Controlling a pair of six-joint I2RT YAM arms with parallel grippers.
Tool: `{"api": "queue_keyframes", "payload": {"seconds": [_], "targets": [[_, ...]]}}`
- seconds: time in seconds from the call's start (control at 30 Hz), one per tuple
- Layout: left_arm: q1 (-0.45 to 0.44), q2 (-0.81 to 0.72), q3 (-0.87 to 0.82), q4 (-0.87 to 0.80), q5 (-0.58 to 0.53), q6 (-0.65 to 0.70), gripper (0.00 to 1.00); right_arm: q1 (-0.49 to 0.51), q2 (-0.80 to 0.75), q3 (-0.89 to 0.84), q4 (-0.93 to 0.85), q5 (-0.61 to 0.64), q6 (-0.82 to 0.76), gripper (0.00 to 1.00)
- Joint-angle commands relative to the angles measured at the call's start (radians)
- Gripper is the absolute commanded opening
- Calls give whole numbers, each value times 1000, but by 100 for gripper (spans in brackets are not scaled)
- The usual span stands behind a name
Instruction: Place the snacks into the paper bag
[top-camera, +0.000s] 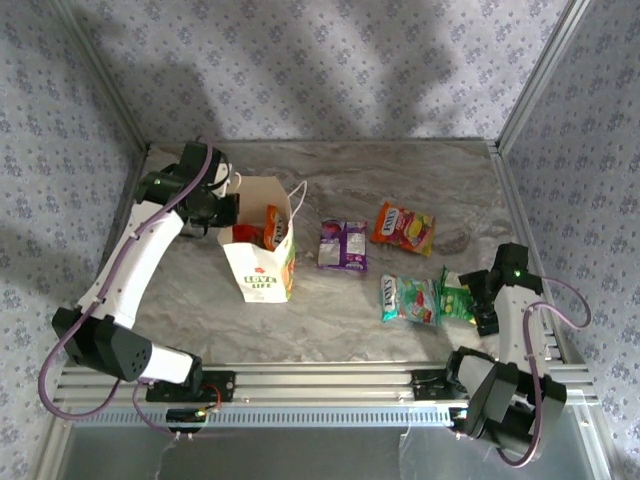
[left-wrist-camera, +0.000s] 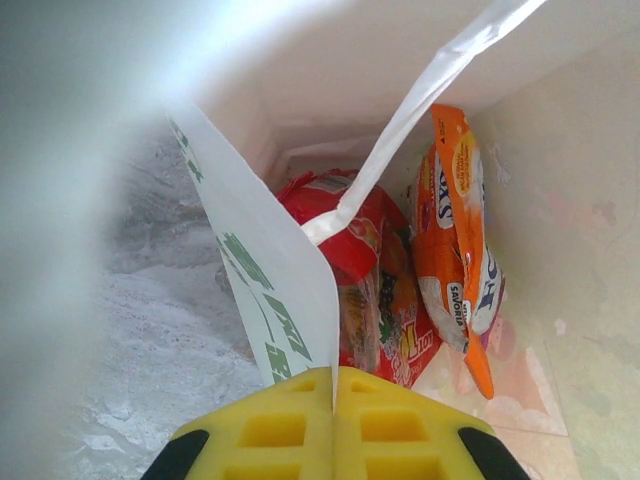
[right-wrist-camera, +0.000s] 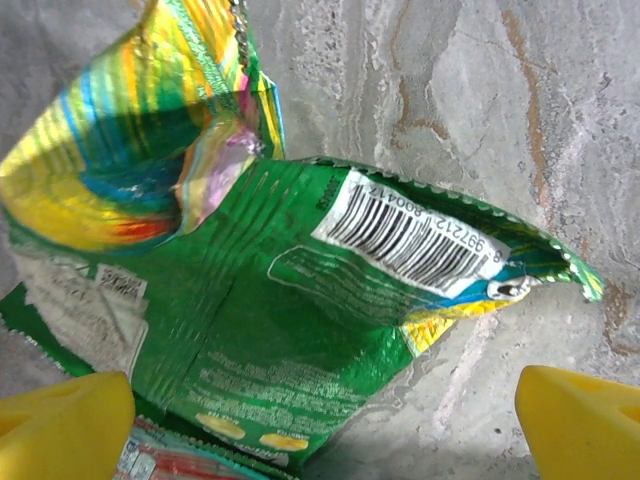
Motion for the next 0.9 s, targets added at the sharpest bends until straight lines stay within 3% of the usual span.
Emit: {"api": "queue_keyframes", "payload": {"seconds": [0.0, 0.87], "targets": [[1, 21, 23, -31, 17, 11, 6, -8, 26, -17, 45, -9, 17, 100], [-2, 37, 39, -45, 13, -1, 6, -11, 241, -71, 299, -172, -106, 98]]}}
